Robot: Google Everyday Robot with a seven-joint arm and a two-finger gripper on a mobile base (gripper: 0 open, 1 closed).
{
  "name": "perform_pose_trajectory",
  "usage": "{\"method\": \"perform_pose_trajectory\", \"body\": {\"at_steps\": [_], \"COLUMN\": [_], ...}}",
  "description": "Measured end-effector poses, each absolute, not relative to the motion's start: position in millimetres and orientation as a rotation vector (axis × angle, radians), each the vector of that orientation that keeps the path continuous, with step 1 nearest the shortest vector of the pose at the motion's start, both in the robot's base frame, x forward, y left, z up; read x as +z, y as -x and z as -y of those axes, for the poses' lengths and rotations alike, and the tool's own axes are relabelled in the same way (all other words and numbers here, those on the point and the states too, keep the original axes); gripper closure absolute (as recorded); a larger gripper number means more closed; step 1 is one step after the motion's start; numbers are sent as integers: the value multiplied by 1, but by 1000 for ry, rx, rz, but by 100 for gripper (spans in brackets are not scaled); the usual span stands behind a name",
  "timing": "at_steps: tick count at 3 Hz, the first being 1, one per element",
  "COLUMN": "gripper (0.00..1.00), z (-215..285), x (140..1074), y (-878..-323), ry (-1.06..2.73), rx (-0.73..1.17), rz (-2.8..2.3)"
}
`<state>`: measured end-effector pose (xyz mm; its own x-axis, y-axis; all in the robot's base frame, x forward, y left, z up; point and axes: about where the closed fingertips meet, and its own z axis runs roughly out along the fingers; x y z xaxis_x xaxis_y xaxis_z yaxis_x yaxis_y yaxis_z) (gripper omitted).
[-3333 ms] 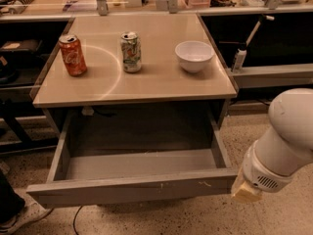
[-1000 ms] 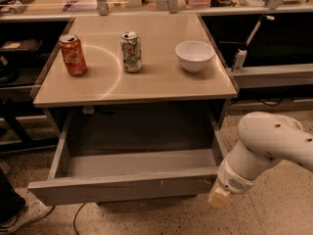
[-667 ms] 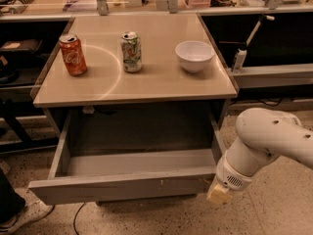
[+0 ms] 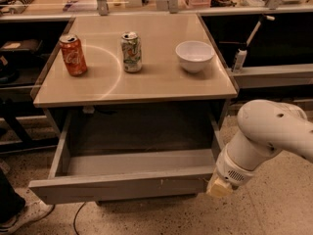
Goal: Close top drawer
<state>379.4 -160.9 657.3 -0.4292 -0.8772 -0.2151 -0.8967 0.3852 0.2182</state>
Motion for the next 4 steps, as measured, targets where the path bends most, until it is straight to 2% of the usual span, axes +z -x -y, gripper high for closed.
{"method": "perform_pose_trajectory", "body": {"at_steps": [3, 4], "gripper": [11, 0], "z": [161, 161], "x": [657, 657], "y": [-379, -379], "ry": [1642, 1642], "rx": [467, 467], "rz": [-2561, -2561]}}
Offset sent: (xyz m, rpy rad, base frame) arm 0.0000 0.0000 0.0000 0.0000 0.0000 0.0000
